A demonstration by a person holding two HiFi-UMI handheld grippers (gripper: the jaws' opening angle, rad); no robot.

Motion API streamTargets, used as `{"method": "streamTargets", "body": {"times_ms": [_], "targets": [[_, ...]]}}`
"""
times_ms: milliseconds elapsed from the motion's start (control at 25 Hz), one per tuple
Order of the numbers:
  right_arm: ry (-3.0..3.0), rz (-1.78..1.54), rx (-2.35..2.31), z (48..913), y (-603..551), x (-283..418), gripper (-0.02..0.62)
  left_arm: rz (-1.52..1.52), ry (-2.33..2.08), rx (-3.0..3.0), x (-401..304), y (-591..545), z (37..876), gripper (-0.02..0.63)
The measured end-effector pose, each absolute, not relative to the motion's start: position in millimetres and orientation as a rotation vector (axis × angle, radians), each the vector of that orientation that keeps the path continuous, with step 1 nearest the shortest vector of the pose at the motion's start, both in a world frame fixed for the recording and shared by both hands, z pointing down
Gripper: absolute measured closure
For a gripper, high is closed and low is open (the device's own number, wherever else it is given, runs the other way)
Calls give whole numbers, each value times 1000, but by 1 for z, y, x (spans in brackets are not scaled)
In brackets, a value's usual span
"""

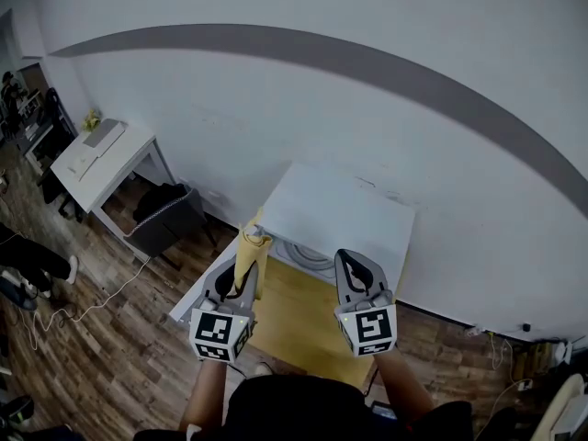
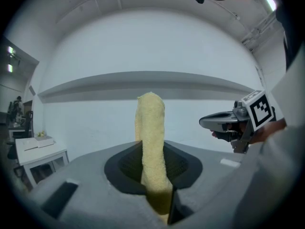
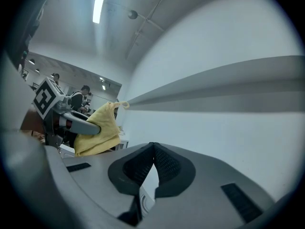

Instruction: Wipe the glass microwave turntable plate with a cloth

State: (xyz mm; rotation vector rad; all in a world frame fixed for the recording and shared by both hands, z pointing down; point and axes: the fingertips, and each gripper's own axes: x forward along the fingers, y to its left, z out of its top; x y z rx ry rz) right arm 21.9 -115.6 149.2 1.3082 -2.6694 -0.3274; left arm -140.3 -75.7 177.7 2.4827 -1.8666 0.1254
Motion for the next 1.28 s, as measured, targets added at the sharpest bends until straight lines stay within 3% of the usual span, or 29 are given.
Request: {"method": "streamTargets", "body": {"times_ms": [1280], "targets": [[-2680,-297,1277,156,-99,15,586,208,-1993,2556,-131,-60,161,532]]}}
